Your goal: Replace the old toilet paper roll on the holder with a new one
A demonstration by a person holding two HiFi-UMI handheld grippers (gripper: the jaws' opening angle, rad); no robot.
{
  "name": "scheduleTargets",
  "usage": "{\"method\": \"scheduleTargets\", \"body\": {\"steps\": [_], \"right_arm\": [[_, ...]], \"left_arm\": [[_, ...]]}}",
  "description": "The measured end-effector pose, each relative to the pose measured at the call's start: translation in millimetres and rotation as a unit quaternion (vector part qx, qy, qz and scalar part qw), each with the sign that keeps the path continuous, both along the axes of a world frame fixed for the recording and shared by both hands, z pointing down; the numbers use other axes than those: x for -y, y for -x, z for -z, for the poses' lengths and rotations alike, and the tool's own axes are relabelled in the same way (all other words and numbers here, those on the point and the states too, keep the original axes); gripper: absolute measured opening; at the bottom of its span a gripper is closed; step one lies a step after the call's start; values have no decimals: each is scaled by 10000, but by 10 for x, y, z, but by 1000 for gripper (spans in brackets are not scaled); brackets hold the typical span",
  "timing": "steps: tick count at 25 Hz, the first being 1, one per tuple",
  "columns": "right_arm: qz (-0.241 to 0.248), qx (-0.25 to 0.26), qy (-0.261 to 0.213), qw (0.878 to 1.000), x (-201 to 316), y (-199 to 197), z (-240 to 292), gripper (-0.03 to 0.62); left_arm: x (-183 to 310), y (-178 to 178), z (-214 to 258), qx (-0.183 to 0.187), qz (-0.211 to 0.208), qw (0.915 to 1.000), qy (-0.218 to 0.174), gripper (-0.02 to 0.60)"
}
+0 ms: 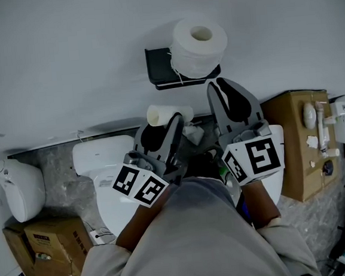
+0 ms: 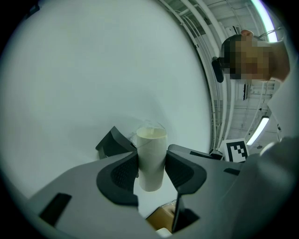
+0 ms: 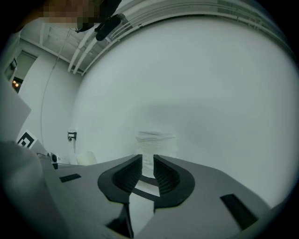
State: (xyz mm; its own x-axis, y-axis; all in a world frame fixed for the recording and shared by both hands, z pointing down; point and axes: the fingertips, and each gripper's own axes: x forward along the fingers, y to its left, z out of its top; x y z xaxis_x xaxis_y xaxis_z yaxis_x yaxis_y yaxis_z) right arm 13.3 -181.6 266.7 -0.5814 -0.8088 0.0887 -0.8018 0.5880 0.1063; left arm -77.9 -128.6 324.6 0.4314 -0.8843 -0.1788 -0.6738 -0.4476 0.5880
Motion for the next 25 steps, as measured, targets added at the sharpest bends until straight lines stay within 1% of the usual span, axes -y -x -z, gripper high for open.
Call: {"method": "scheduleTargets", "body": {"steps": [4, 10, 15, 25], "right_arm": [[-37, -49, -34, 10000, 99, 4, 52, 153], [-177, -1, -62, 9998, 232, 22, 126, 232], [-515, 271, -132, 9982, 367, 3, 200, 330], [-361, 306, 50, 9989, 546, 228, 121, 419]], "left_arm": [[12, -8, -27, -78, -10, 10000, 44, 170], [14, -37, -12, -135, -14, 9999, 14, 170], [26, -32, -23, -165, -4, 9999, 31, 170], [40, -1, -62, -219, 58, 9997, 110, 170]]}}
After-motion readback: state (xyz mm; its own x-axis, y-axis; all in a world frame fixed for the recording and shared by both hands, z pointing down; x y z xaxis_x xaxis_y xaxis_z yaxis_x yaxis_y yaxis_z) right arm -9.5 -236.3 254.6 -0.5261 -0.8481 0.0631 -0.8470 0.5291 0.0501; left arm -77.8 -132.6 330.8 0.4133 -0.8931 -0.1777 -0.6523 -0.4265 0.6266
